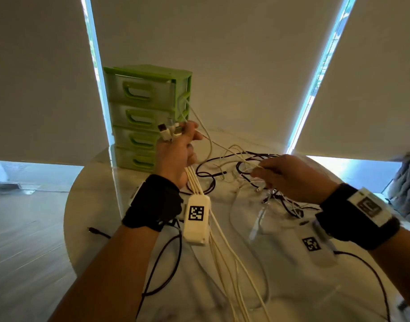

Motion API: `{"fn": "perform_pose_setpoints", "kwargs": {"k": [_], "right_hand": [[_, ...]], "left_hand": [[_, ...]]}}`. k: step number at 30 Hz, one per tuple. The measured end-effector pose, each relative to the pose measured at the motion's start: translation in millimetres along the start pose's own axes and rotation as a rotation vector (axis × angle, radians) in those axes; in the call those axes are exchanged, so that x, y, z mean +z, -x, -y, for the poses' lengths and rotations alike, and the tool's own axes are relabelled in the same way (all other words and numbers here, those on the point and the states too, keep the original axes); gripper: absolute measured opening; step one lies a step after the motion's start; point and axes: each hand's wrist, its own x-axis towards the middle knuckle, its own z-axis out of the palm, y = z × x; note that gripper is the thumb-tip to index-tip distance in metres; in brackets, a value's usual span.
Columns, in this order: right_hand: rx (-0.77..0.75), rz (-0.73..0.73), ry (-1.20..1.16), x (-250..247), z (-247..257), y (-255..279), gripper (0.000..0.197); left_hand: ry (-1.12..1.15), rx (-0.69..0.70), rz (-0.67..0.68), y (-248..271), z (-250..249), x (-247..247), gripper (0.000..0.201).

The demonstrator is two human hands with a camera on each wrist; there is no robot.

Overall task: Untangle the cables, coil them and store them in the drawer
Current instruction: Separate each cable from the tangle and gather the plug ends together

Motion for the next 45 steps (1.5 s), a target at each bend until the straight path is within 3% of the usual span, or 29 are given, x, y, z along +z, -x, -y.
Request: {"fn": "perform_pose_setpoints", "kwargs": {"k": [3, 6, 10, 12, 15, 17, 19, 24, 28, 31, 34, 37, 39, 45], "right_hand": [[0.106, 0.008, 0.078, -11.1, -33.4, 7.9, 0.036], [0.172, 0.094, 0.151, -23.2, -55.0, 8.9, 0.026], [0.153, 0.253, -0.081, -32.4, -40.2, 1.6, 0.077], [0.103, 0.262, -0.191, -27.9, -15.9, -3.9, 0.065], [0.004, 0.215, -0.148, -10.5, 16.2, -18.1, 0.023], [0.002, 0.177, -0.096, -1.1, 27.8, -27.0, 0.02], [0.013, 0.111, -0.129, 1.0, 33.6, -34.3, 0.015], [-0.006, 0.03, -0.374, -12.8, 44.3, -40.6, 0.009], [0.035, -0.072, -0.56, -22.3, 40.9, -42.1, 0.009], [0.026, -0.195, -0.644, -27.5, 38.0, -42.4, 0.009], [-0.011, -0.207, -0.586, -24.2, 30.3, -41.4, 0.02], [0.04, 0.085, -0.27, -15.5, 16.6, -32.6, 0.04], [0.032, 0.232, 0.03, -11.3, 4.5, -22.9, 0.031], [0.178, 0.067, 0.228, -13.3, -48.2, -10.4, 0.024]], "left_hand": [[0.057, 0.006, -0.17, -13.9, -2.3, -13.3, 0.023], [0.079, -0.015, -0.183, -19.1, 0.0, -18.4, 0.025], [0.097, 0.0, -0.067, -12.2, 0.6, -9.0, 0.022], [0.124, 0.005, 0.007, -8.2, -0.4, -5.4, 0.02], [0.17, 0.029, 0.096, -2.7, -0.5, -2.5, 0.02], [0.194, 0.064, 0.14, -0.9, -2.1, -1.3, 0.012], [0.158, 0.061, 0.176, -1.7, -1.6, -2.1, 0.017], [-0.196, -0.225, 0.323, 9.8, 16.3, 9.0, 0.014], [-0.217, -0.296, 0.439, 14.0, 23.6, 11.6, 0.051], [-0.455, -0.238, 0.516, 25.7, 28.8, 17.9, 0.015], [-0.418, -0.18, 0.439, 27.5, 30.3, 23.2, 0.011], [-0.256, -0.205, 0.273, 18.8, 26.5, 17.5, 0.017], [-0.172, -0.211, 0.241, 12.4, 24.2, 12.3, 0.022], [0.062, -0.2, 0.042, -7.2, 13.0, -1.2, 0.021]]}}
